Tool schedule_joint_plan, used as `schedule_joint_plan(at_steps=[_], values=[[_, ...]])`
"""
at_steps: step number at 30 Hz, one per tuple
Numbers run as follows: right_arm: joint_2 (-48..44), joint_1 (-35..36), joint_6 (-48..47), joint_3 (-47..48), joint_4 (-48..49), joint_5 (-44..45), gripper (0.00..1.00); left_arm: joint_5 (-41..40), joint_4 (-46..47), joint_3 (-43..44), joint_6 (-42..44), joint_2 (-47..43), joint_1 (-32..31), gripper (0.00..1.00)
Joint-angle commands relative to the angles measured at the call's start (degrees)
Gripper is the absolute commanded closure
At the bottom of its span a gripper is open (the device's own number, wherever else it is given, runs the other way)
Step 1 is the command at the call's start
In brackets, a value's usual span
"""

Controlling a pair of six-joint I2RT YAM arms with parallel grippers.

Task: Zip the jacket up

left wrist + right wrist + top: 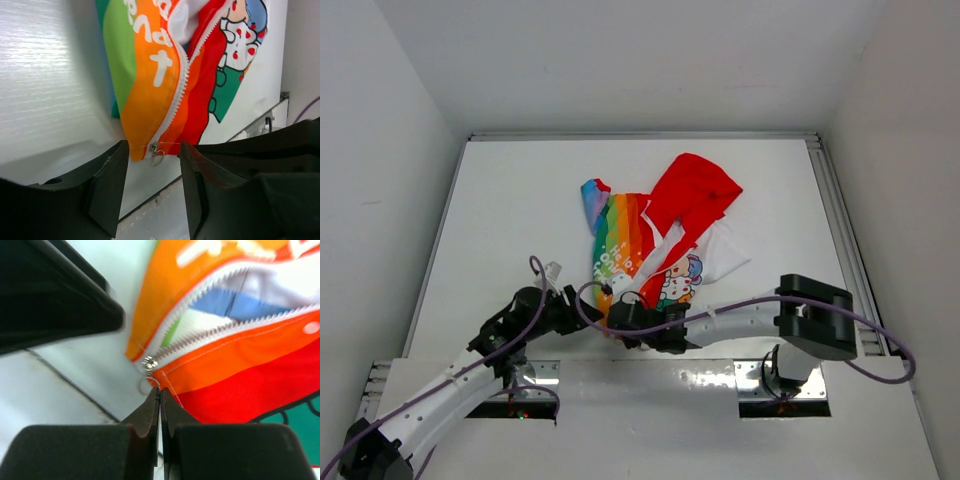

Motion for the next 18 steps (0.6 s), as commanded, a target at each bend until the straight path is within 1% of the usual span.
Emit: schedule_joint_plan(at_steps=[1,4,5,7,8,9,10,13,14,17,18], values=[[-6.0,-1.1,1.1,-2.2,6.7,1.6,1.0,3.8,4.3,-5.7,1.7,0.3,-0.5,0.57],[-8.7,-3.0,2.6,-4.3,9.0,0.0,1.0,6.2,6.7,-6.7,1.3,1.0,-0.5,0.56],[-9.2,-3.9,2.8,-4.9,9.8,-2.1,1.0,6.6,6.9,-6.7,1.6,1.8,-0.5,0.56],[-8.8,-4.2,1.5,-3.6,8.3,-3.4,1.0,6.9,6.6,-7.3,1.8,2.6,-0.5,0.56],[-8.0,-4.2,0.8,-2.5,6.6,-4.2,1.0,6.4,6.3,-7.4,1.7,2.6,-0.5,0.57],[-6.1,-4.2,0.3,-1.5,5.2,-5.7,1.0,5.3,5.9,-7.3,1.5,2.6,-0.5,0.62],[-5.2,-4.2,0.0,-0.8,4.8,-6.8,1.0,4.8,5.0,-6.9,1.5,2.6,-0.5,0.63],[-2.3,-3.9,-0.3,0.7,4.0,-10.1,0.91,4.1,6.0,-7.2,1.6,3.5,-0.5,0.64],[-1.9,-3.8,-0.2,0.6,3.8,-9.6,0.85,4.2,6.5,-7.5,1.4,5.0,-0.5,0.65],[-0.1,-3.8,0.2,1.4,1.7,-9.8,0.79,4.4,7.1,-6.2,2.6,8.9,-0.5,0.67],[1.0,-3.8,0.0,1.6,1.8,-10.9,0.75,4.3,7.0,-6.0,3.2,9.8,-0.5,0.68]])
